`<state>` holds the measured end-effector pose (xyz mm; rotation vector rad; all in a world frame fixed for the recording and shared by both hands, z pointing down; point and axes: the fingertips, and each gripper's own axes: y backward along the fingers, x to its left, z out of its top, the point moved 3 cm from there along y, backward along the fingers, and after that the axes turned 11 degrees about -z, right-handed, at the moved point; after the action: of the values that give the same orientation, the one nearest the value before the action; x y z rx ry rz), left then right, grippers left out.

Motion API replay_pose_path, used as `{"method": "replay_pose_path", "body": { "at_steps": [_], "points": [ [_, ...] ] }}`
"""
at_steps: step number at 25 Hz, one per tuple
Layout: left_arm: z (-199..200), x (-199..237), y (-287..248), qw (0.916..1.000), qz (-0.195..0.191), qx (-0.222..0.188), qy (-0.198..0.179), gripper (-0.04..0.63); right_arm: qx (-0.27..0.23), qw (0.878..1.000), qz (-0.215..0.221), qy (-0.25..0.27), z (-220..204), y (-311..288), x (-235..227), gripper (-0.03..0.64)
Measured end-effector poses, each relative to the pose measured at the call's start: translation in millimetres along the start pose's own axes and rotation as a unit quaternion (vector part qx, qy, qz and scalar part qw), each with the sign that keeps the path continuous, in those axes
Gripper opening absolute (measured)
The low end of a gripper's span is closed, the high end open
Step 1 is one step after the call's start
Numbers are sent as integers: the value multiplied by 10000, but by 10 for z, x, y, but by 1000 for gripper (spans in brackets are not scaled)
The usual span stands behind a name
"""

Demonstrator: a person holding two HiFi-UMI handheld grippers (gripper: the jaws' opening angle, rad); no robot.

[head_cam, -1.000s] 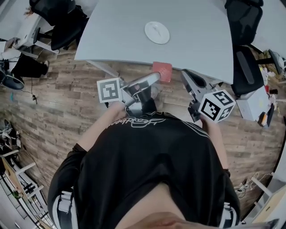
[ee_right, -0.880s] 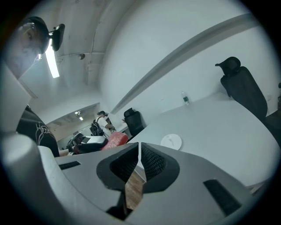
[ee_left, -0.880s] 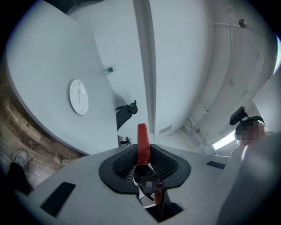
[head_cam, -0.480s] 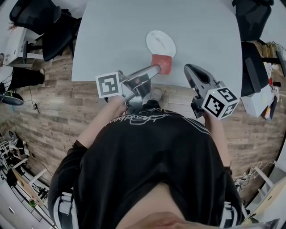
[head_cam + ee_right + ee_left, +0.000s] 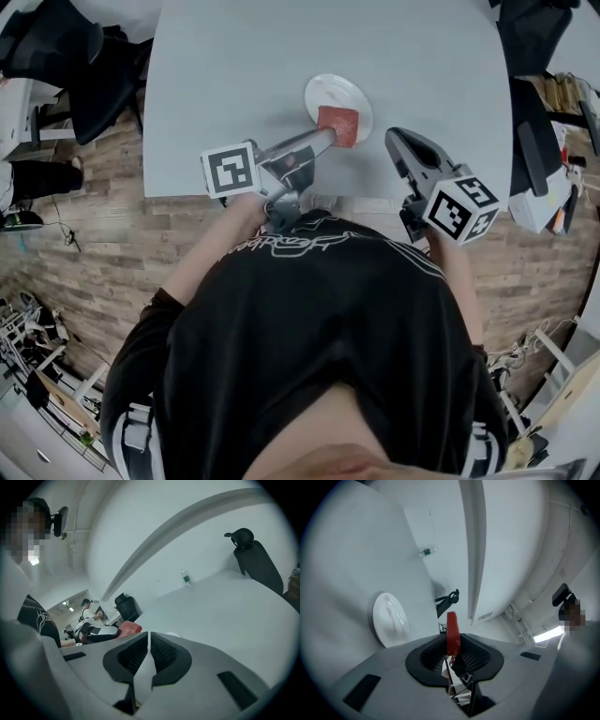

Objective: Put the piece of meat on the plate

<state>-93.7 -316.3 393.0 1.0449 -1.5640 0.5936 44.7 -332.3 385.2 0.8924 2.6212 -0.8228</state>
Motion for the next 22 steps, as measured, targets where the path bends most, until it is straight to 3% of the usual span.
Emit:
{"method": "replay_pose_path", "body": {
  "at_steps": [5,10,16,22],
  "points": [
    [73,230,19,9984,253,333,-376,89,70,9999,-114,-58,-63,-35,-80,20],
    [200,505,-33,9967,476,527,-395,89,185,9995,-272,-36,-59,-211,-213,20],
    [254,816,-84,9947,688,739,-182,89,484,9977,-470,-3,-256,-410,-315,20],
    [302,1059,-128,9918,838,968,-32,89,644,9959,-561,-302,-403,-513,-422,20]
  ]
}}
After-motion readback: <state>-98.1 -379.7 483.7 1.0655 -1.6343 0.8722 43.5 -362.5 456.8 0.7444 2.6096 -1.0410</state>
